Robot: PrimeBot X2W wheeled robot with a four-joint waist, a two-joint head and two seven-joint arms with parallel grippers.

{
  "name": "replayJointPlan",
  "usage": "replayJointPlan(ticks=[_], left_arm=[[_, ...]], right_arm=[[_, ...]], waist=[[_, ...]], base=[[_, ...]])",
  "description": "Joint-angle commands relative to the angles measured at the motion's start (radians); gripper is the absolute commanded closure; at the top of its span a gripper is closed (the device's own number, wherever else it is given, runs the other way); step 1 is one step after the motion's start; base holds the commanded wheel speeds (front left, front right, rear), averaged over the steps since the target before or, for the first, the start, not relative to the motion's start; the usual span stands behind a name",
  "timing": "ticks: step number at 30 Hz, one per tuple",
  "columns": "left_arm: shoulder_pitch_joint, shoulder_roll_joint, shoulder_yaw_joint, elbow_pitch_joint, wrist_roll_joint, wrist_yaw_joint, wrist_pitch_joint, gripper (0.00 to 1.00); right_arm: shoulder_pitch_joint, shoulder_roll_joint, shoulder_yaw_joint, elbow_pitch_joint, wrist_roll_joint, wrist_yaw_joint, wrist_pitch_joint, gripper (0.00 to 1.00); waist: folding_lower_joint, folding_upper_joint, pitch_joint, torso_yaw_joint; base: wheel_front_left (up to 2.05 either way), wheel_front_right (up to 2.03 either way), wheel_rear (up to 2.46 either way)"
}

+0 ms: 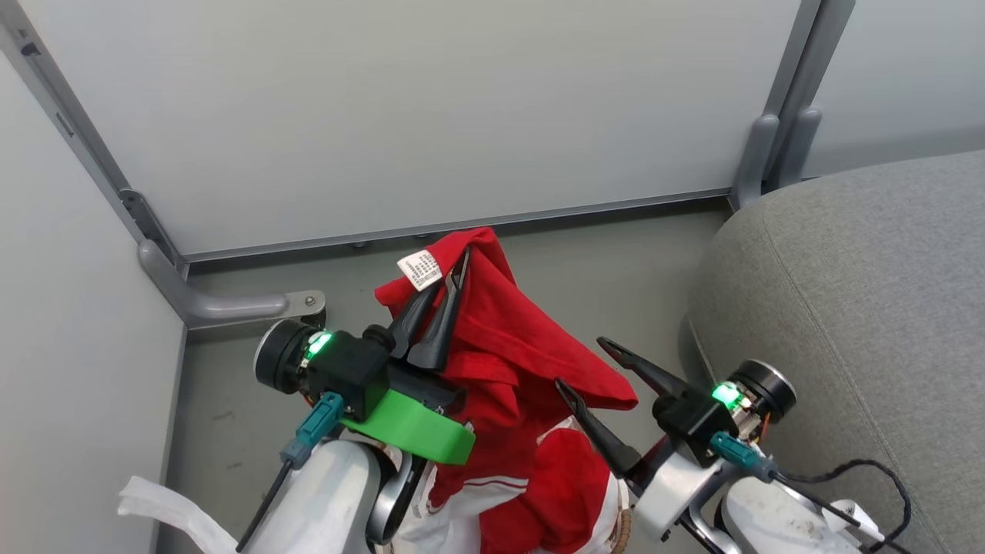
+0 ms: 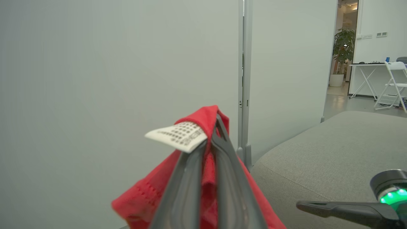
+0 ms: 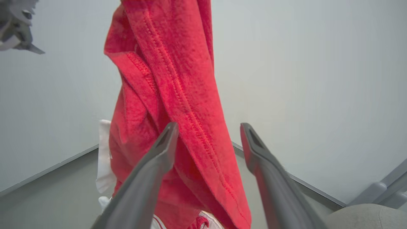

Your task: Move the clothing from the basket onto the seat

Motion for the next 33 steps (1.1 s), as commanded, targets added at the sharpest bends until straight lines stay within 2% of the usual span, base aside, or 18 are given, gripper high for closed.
replayJointPlan(ticks=[1, 5, 12, 33], left_arm=[[-0.006, 0.0, -0.003, 0.001, -0.003, -0.003, -0.001, 1.0], [-0.01, -0.001, -0.019, -0.001, -0.011, -0.003, -0.001, 1.0], [-0.026, -0.001, -0.062, -0.007, -0.021, -0.003, -0.001, 1.0], [-0.063, -0.001, -0.17, -0.031, -0.063, -0.003, -0.001, 1.0]], right_arm=[[-0.034, -0.011, 0.022, 0.012, 0.014, -0.001, -0.005, 0.0], [-0.105, -0.025, 0.086, 0.053, 0.043, -0.001, -0.005, 0.0], [-0.182, -0.008, 0.166, 0.121, 0.065, -0.001, -0.005, 0.0], [-0.191, 0.089, 0.197, 0.361, 0.106, -0.001, -0.005, 0.0]], waist=[[0.0001, 0.0, 0.0, 0.003], [0.0001, 0.0, 0.001, 0.014], [0.0001, 0.0, 0.006, 0.042], [0.0001, 0.0, 0.02, 0.113]], base=[[0.0, 0.0, 0.0], [0.0, 0.0, 0.0], [0.0, 0.0, 0.0], [0.0, 0.0, 0.0]])
